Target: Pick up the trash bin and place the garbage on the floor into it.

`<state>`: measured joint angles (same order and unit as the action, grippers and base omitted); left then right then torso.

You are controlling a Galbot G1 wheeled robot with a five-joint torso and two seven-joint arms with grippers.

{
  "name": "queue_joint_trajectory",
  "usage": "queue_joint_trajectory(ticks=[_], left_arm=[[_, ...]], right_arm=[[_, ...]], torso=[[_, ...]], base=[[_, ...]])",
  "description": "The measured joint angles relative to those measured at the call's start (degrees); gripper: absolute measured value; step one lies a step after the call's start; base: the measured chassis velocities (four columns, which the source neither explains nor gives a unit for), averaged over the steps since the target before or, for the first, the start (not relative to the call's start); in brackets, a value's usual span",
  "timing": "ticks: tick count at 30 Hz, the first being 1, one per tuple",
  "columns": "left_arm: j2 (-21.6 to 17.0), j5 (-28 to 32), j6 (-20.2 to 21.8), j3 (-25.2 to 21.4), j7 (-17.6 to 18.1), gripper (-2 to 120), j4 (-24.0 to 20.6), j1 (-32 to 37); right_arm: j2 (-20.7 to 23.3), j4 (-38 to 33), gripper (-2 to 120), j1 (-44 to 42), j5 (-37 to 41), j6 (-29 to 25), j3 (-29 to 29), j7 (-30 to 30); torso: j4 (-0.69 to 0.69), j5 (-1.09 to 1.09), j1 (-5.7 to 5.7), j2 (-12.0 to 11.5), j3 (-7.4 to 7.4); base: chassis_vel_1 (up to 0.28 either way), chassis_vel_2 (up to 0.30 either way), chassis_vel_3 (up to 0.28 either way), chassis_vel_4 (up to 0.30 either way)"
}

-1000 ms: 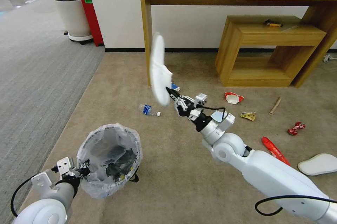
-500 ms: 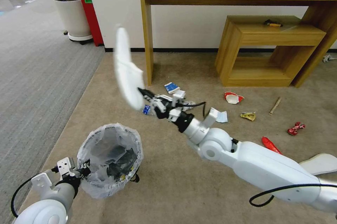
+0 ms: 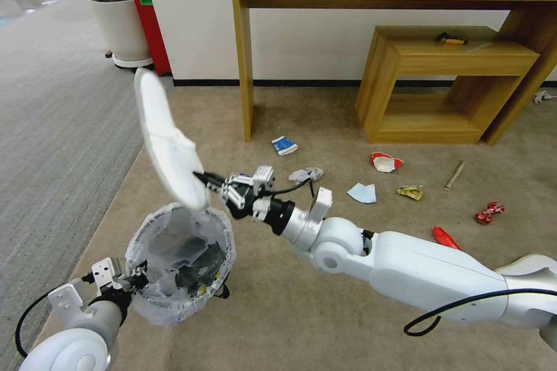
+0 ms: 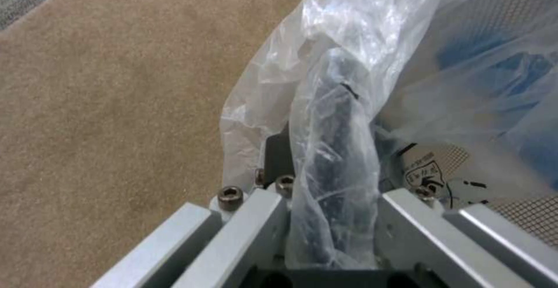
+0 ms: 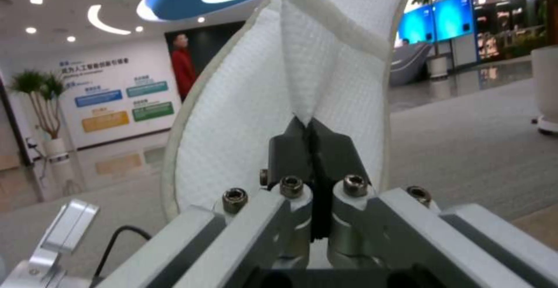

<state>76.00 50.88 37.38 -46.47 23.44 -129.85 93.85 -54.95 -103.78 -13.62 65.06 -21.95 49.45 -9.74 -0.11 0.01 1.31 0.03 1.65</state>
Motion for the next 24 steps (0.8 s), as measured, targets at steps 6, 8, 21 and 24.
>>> queue_joint_trajectory(ticks=[6, 8, 21, 24], left_arm=[[0.49, 0.1, 0.04, -0.39, 0.02, 0, -0.87, 0.3], [0.51, 0.13, 0.04, -0.5, 0.01, 0, -0.97, 0.36], [0.76, 0.67, 0.14, -0.74, 0.23, 0, -1.87, 0.41], [0.93, 0.68, 0.15, -0.6, 0.24, 0, -2.12, 0.43]], right_arm=[[-1.76, 1.96, 0, 0.18, -1.68, -0.48, 3.43, 0.0], [-1.99, 2.19, 0, 0.18, -1.85, -0.54, 3.65, 0.01], [-1.24, 3.9, 0, -1.68, -4.83, -1.04, 5.0, 0.12], [-1.13, 4.49, 0, -2.69, -5.66, -1.06, 5.02, 0.35]], torso=[[0.0, 0.0, 0.0, 0.0, 0.0], [0.0, 0.0, 0.0, 0.0, 0.0], [0.0, 0.0, 0.0, 0.0, 0.0], [0.0, 0.01, 0.0, 0.0, 0.0]], base=[[0.0, 0.0, 0.0, 0.0], [0.0, 0.0, 0.0, 0.0], [0.0, 0.0, 0.0, 0.0], [0.0, 0.0, 0.0, 0.0]])
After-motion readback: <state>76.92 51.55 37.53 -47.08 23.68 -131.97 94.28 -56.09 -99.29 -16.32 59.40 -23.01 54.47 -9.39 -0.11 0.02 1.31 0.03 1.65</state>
